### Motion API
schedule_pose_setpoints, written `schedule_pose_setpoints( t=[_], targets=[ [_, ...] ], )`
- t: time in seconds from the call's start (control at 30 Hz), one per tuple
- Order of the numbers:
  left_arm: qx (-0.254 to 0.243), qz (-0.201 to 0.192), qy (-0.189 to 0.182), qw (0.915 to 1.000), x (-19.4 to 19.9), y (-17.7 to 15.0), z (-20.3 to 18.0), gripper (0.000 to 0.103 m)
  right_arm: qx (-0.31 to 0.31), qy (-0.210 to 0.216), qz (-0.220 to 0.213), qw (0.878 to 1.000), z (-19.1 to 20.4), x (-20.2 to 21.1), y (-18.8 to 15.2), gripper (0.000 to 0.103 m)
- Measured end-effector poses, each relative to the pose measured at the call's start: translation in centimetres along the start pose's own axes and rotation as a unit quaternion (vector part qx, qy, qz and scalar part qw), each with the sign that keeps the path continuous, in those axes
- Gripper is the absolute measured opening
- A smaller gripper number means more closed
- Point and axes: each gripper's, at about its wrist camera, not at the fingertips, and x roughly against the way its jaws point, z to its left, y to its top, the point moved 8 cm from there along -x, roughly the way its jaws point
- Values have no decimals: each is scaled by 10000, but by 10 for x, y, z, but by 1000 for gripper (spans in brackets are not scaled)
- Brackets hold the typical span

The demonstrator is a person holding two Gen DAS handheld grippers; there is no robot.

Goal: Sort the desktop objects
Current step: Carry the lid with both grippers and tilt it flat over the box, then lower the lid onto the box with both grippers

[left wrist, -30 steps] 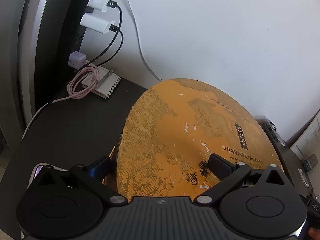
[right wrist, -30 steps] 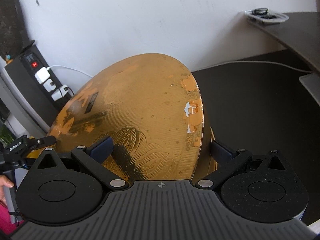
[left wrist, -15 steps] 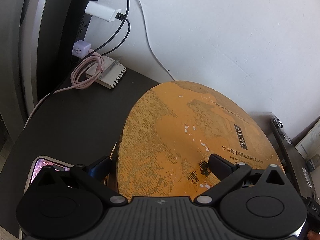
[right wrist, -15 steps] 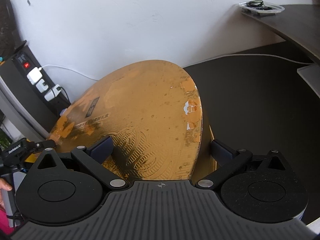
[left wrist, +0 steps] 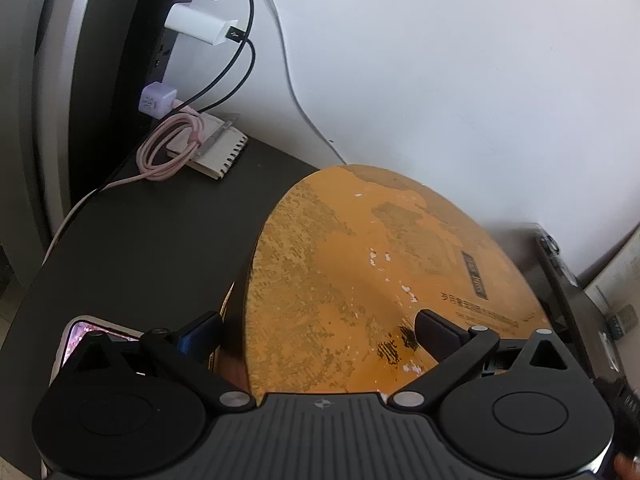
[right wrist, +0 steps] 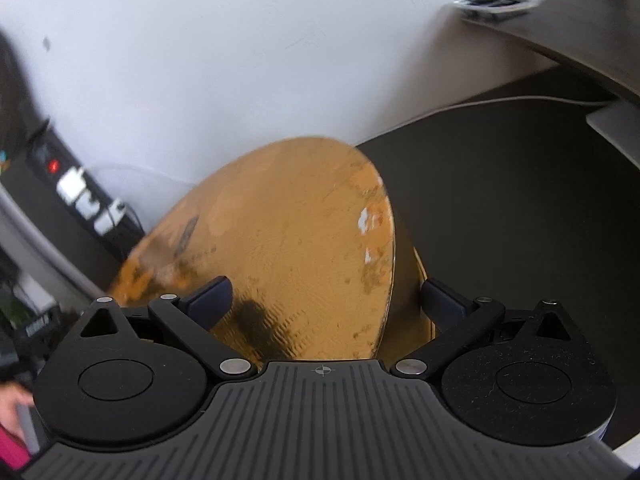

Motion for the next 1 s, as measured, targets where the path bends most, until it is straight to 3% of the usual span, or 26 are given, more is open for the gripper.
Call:
schedule_pose_setpoints(
  t=[0.1, 0.23, 0.37, 0.57, 0.73, 0.8, 0.87, 1.0],
  targets=[
    [-133, -176, 13, 9998, 11, 2, -4, 101, 84, 40, -243, 9997, 6, 13, 7, 103],
    [-370, -489, 8, 9981, 40, 4, -14, 102, 601, -396, -416, 9965, 22, 37, 7, 103],
    [-814, -688, 351, 9937, 74, -13, -21, 102, 955, -861, -439, 9907, 33, 60, -8, 103],
    [-1214, -429, 726, 9890, 103, -58, -38, 102, 1076, -1256, -240, 9859, 43, 98, -41, 103],
    [-1295, -417, 855, 9870, 110, -81, -47, 102, 1238, -1668, -370, 9775, 53, 126, -63, 103],
    [-1470, -463, 901, 9839, 110, -86, -51, 102, 1261, -1701, -416, 9764, 57, 132, -70, 103],
    [-1528, -516, 1186, 9798, 109, -89, -48, 102, 1268, -1648, -422, 9772, 62, 135, -75, 103],
    [-1570, -543, 1192, 9789, 113, -93, -50, 102, 1415, -1708, -405, 9743, 67, 141, -81, 103]
  ],
)
